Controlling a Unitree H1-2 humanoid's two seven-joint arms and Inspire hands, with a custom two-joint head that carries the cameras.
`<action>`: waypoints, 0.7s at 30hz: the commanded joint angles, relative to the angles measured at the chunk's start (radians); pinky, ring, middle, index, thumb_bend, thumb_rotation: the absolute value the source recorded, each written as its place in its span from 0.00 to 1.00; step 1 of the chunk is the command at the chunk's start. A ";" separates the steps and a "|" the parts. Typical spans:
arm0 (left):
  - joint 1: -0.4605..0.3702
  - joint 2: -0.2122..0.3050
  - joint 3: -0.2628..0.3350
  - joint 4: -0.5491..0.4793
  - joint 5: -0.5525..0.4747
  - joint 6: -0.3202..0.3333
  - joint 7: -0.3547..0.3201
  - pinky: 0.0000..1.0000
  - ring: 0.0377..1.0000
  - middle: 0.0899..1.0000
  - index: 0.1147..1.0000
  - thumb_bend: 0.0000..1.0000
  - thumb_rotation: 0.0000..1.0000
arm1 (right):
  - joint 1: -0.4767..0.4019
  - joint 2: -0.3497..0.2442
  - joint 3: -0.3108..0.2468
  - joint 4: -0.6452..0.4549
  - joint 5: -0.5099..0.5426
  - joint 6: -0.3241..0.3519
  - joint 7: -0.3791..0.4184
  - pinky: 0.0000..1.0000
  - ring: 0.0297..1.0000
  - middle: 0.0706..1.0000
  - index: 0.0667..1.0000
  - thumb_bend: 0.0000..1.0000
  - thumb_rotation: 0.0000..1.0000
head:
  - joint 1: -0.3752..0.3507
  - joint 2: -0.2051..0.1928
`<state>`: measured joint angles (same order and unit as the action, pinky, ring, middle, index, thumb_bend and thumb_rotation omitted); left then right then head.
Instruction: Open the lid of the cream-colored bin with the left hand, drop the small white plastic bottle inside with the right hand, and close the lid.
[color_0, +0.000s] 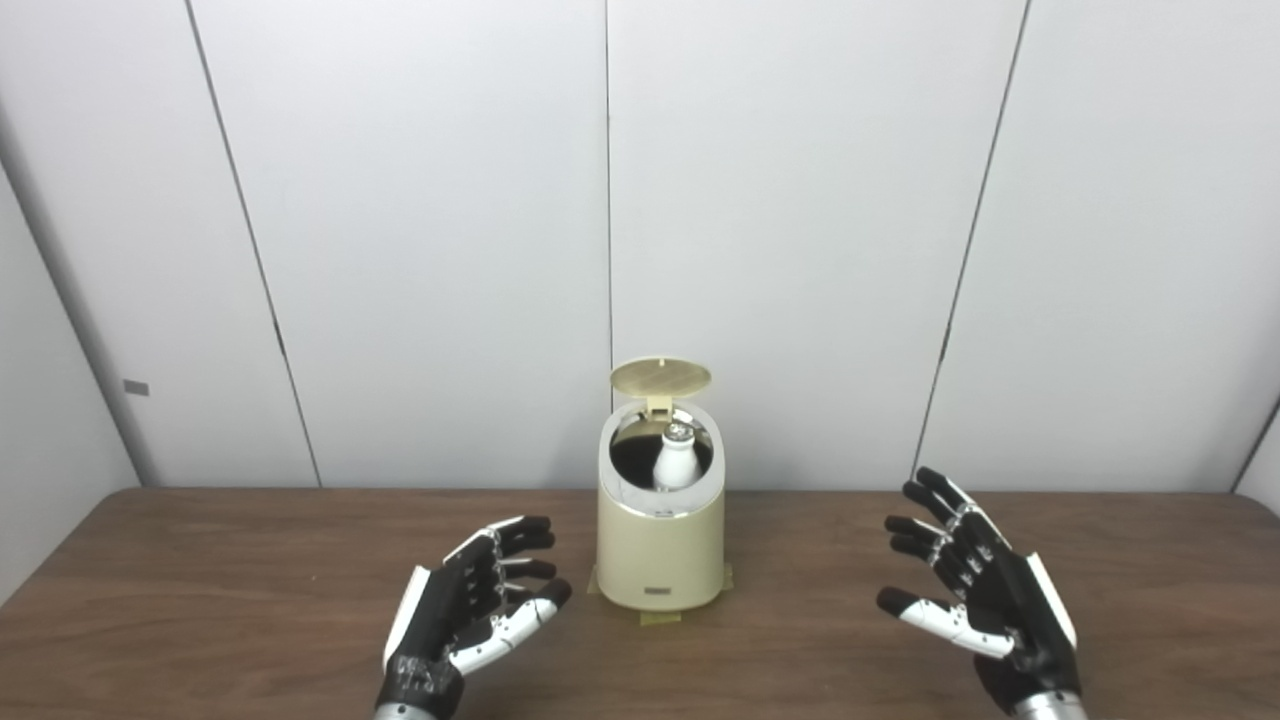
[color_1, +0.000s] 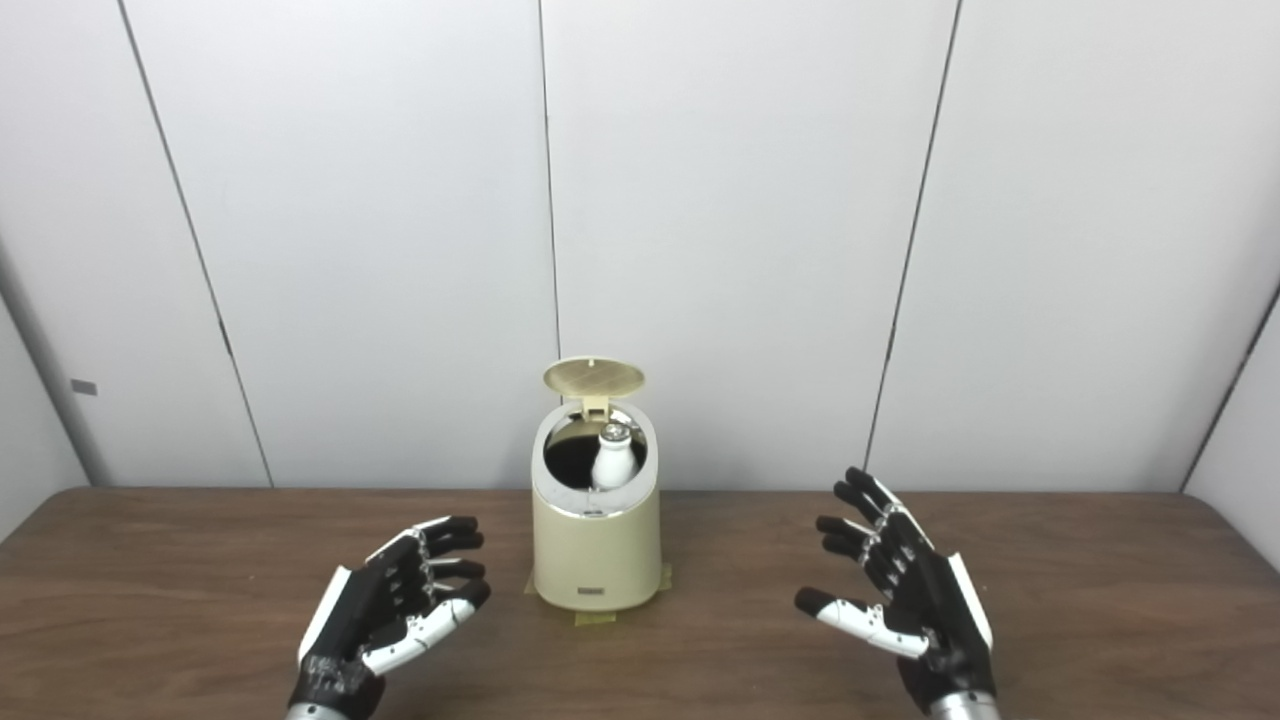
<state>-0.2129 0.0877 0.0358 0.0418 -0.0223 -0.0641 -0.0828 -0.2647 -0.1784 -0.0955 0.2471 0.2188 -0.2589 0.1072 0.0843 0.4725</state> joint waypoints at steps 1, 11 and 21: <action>-0.043 0.012 0.004 -0.042 0.009 -0.023 0.012 0.66 0.79 0.83 0.84 0.81 0.31 | -0.026 0.001 -0.008 -0.009 0.031 -0.055 0.035 0.60 0.77 0.89 0.90 0.80 0.22 | 0.004 0.000; -0.257 0.091 -0.026 -0.054 0.102 0.089 -0.005 0.86 0.95 0.96 0.99 0.94 0.35 | -0.023 0.011 -0.017 0.107 0.065 -0.151 0.118 0.62 0.77 0.88 0.89 0.85 0.28 | 0.004 -0.006; -0.529 0.136 -0.110 0.099 0.208 0.152 -0.041 0.91 1.00 1.00 1.00 0.96 0.34 | -0.020 0.020 -0.020 0.072 0.072 -0.133 0.132 0.58 0.73 0.86 0.87 0.86 0.26 | -0.003 -0.009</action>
<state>-0.6816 0.2055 -0.0686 0.1335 0.1641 0.0996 -0.1258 -0.2937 -0.1702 -0.1131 0.3299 0.2767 -0.3665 0.2317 0.0798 0.4633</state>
